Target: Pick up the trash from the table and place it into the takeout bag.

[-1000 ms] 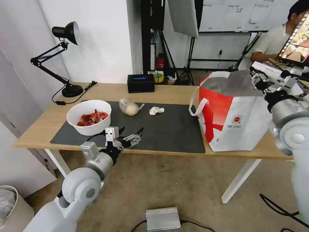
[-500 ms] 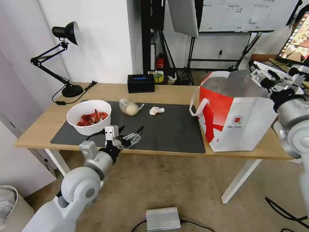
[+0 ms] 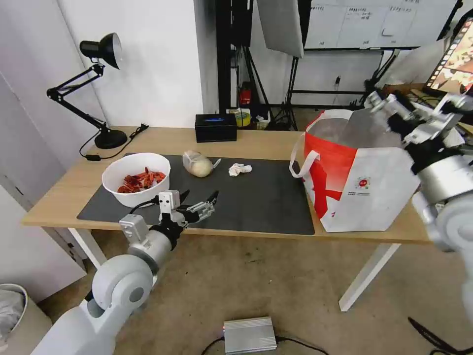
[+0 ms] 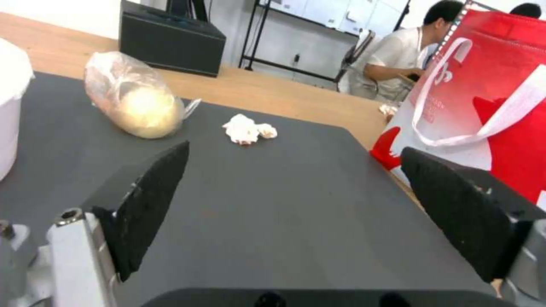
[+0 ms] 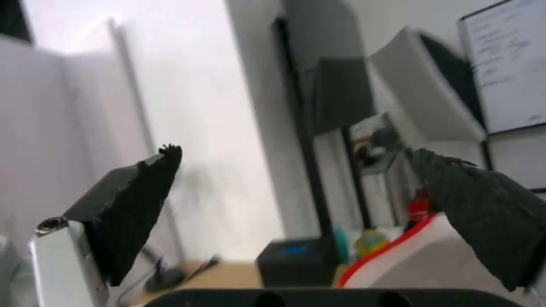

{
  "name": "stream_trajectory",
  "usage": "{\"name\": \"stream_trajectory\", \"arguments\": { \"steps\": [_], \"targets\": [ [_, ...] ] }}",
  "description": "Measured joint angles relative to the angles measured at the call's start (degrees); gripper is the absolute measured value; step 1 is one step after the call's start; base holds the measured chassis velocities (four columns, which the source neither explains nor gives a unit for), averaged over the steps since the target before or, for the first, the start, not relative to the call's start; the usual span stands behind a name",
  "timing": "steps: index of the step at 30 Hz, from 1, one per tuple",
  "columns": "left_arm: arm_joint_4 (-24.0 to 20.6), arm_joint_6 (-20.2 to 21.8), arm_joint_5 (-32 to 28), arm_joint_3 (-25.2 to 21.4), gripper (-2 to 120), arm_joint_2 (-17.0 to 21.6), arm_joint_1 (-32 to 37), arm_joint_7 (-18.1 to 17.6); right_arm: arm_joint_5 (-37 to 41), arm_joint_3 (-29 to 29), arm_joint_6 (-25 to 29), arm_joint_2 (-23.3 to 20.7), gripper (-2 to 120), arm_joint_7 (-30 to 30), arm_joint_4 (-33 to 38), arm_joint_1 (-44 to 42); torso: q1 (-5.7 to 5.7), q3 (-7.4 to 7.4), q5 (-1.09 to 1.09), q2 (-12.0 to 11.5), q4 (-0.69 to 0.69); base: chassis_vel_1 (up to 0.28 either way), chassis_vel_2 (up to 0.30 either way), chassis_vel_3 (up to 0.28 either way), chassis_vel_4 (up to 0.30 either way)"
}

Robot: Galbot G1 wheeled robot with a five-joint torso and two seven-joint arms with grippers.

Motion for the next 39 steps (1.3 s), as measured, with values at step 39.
{"name": "stream_trajectory", "arguments": {
  "steps": [39],
  "targets": [
    [0.63,-1.54,6.24,-1.65,100,0.53,1.18,1.85,-38.09,-9.84,5.11,12.04,100,-4.54,0.32,-26.02,0.0,0.0,0.0,0.0,0.0,0.0,0.0,0.0,0.0]
  ]
}}
